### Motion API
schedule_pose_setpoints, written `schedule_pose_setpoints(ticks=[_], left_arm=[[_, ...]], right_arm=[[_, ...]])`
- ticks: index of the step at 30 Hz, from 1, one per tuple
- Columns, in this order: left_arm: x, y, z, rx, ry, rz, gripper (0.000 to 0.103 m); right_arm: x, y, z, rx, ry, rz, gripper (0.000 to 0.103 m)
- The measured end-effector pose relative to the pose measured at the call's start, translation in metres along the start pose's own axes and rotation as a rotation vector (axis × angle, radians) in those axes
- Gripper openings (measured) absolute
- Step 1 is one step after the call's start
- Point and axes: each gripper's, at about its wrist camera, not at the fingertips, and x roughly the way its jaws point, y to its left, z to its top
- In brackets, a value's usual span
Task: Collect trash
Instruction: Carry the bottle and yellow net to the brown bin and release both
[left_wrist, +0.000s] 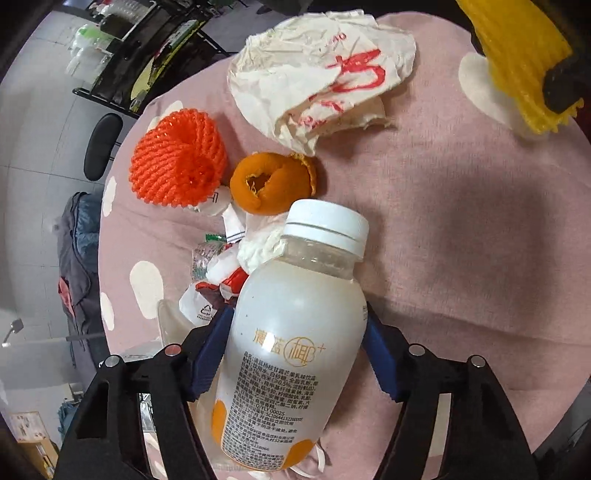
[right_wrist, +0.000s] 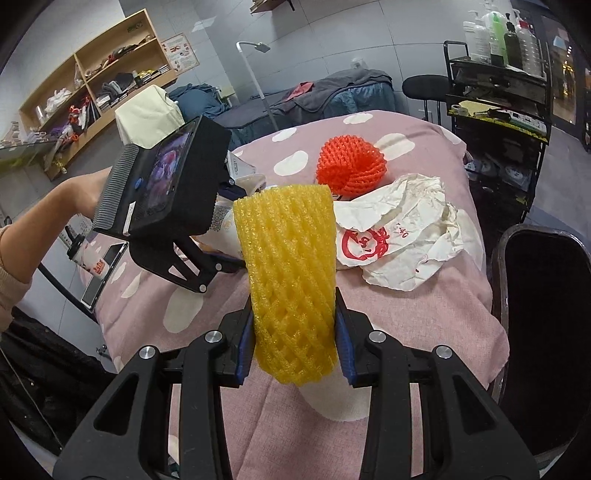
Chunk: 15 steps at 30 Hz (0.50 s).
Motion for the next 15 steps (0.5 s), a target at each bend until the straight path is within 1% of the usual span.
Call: schedule_pose_setpoints(ticks=[3,5,6,8,9,11,13,15], left_arm=[[-0.007,0.004,-0.001,-0.059,-0.03,-0.014,0.064],[-0.012,0.0,-0.004,-0.074,-0.06,0.001,0.064],[-0.018,-0.001,-0.006,-0.1,-0.09,0.01,0.064],[-0.027,-0.001,-0.006,-0.157,-0.152,0.005,0.064],[-0.037,0.0,-0.009,-0.204,-0.195,0.009,0.064],[-0.048,0.001,-0.011,-0.277,-0.256,0.027,0.064],[-0.064,-0.001,-0.015,-0.364,-0.337,0.026,0.064],[-0.076,-0.005,-0.018,-0.441,-0.415,0.01,0.064]], right_arm=[[-0.005,-0.005,-0.003,0.014,-0.007,-0.001,0.038],[-0.008,-0.01,-0.005,0.022,-0.019,0.0,0.038],[-0.011,-0.013,-0.005,0.027,-0.028,-0.003,0.038],[-0.014,-0.019,-0.005,0.041,-0.042,-0.002,0.038],[-0.016,-0.022,-0.006,0.052,-0.05,-0.001,0.038],[-0.02,-0.029,-0.007,0.069,-0.06,0.001,0.038],[-0.024,-0.036,-0.009,0.082,-0.076,-0.002,0.038],[-0.028,-0.043,-0.011,0.098,-0.088,-0.007,0.038]])
